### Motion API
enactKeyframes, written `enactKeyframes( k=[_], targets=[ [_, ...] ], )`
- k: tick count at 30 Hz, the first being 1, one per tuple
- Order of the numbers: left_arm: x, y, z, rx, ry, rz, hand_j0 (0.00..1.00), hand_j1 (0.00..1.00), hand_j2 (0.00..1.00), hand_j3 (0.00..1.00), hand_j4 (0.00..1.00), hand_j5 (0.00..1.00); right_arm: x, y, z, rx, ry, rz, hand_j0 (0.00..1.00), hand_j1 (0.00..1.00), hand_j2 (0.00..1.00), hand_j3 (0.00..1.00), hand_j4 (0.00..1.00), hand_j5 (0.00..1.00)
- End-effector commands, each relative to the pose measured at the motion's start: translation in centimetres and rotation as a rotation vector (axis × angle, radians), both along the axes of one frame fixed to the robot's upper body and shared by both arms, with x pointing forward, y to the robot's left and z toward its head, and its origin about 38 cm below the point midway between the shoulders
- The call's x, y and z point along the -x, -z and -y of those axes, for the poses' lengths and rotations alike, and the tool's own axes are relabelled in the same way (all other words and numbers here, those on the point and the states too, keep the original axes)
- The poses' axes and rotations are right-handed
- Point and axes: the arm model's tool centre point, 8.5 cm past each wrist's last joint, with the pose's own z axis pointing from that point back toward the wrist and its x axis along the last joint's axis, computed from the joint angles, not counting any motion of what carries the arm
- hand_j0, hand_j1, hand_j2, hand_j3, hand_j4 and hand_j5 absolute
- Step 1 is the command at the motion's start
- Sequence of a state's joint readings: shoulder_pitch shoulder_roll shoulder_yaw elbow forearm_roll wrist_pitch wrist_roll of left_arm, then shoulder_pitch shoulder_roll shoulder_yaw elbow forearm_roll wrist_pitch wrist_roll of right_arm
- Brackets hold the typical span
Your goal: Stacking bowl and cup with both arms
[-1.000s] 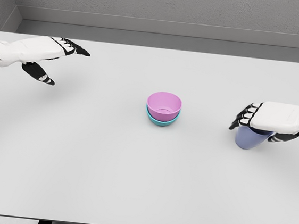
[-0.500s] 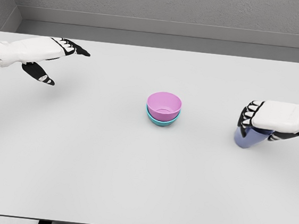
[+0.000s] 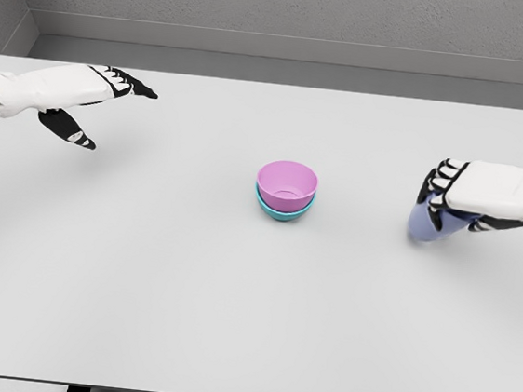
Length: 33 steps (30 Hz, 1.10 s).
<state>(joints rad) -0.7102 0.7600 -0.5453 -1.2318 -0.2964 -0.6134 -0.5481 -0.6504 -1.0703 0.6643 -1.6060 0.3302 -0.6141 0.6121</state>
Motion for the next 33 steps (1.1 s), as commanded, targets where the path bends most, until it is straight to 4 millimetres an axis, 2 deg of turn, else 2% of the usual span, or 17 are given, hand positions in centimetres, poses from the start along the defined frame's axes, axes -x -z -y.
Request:
enactKeyframes(
  k=[1, 7, 14, 28, 33],
  targets=[
    [0.0, -0.1, 0.0, 0.007, -0.003, -0.001, 1.0, 1.0, 1.0, 1.0, 1.0, 1.0, -0.3, -0.9, -0.2, -0.027, 0.005, 0.025, 0.39, 0.39, 0.39, 0.39, 0.39, 0.39],
    [0.0, -0.1, 0.0, 0.007, -0.003, -0.001, 1.0, 1.0, 1.0, 1.0, 1.0, 1.0, -1.2, -1.3, -2.7, -0.104, -0.034, 0.056, 0.41, 0.41, 0.41, 0.41, 0.41, 0.41],
    [0.0, -0.1, 0.0, 0.007, -0.003, 0.001, 1.0, 1.0, 1.0, 1.0, 1.0, 1.0, -2.6, -4.3, -4.5, -0.158, -0.062, 0.139, 0.41, 0.41, 0.41, 0.41, 0.41, 0.41],
    [0.0, -0.1, 0.0, 0.007, -0.003, 0.001, 1.0, 1.0, 1.0, 1.0, 1.0, 1.0, -3.6, -5.7, -7.2, -0.216, -0.111, 0.178, 0.42, 0.42, 0.42, 0.42, 0.42, 0.42],
    [0.0, -0.1, 0.0, 0.007, -0.003, 0.001, 1.0, 1.0, 1.0, 1.0, 1.0, 1.0, -4.0, -5.8, -9.1, -0.239, -0.147, 0.18, 0.42, 0.42, 0.42, 0.42, 0.42, 0.42]
  ],
)
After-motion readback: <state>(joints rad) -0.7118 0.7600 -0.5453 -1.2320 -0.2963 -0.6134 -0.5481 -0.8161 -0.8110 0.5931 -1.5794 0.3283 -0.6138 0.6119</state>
